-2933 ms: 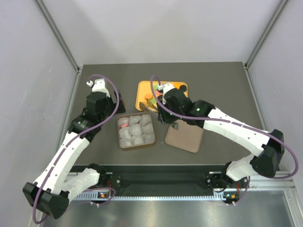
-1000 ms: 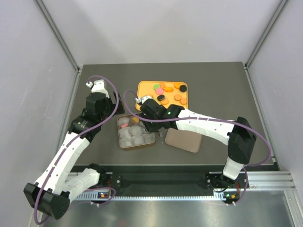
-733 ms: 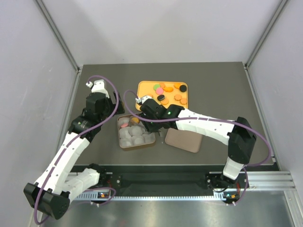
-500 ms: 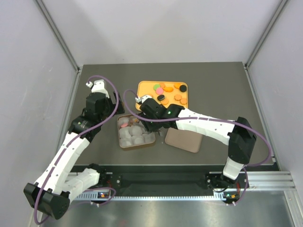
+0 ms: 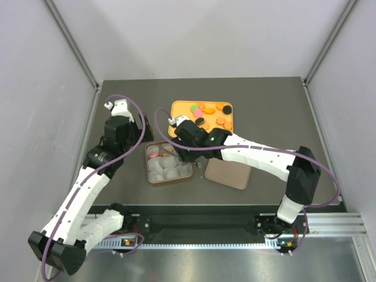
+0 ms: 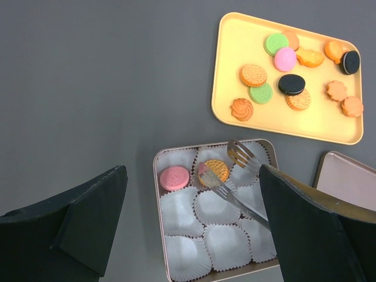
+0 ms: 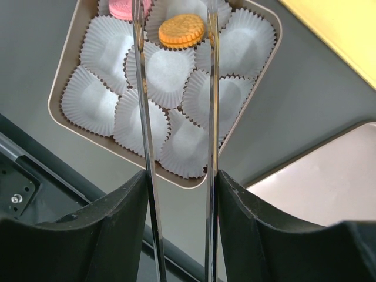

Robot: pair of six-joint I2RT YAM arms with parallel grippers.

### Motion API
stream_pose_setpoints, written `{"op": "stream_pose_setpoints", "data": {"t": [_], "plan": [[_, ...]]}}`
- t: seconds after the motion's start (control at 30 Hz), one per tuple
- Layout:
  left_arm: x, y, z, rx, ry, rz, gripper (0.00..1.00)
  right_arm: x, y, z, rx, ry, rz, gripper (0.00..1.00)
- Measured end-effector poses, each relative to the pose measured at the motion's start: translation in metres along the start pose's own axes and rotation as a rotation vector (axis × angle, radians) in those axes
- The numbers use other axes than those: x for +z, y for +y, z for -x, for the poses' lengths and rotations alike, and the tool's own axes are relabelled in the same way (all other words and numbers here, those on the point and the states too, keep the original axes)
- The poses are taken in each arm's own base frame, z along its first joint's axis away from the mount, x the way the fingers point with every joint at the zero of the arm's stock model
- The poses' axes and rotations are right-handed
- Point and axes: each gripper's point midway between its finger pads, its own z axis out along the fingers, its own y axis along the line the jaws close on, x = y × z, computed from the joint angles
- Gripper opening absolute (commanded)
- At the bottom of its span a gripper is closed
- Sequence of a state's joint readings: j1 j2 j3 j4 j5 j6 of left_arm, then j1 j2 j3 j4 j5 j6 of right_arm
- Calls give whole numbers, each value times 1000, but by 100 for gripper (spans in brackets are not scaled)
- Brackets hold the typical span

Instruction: Pack the cookies

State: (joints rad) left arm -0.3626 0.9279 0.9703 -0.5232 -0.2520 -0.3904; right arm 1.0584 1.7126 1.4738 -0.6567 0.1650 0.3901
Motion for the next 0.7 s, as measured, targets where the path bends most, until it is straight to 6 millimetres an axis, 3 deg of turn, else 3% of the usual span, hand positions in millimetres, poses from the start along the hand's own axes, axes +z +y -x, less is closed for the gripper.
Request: {"op": "stream_pose_setpoints", "data": {"t": [0.17,0.43,0.53,0.7], "plan": [[-7,1,6,-7,-27,-5,99,-21,1,11,8,-46,19,46],[-7,3,7,-8,-34,7,99,-76,-15,25,44,-155,31,47],[-8,4,8,-10,-40,10,99,-82,-44,22,85,-164,-14,47],[-9,4,10,-11,-45,12,99,-73,-127,8,197,-128,-184,47]]}}
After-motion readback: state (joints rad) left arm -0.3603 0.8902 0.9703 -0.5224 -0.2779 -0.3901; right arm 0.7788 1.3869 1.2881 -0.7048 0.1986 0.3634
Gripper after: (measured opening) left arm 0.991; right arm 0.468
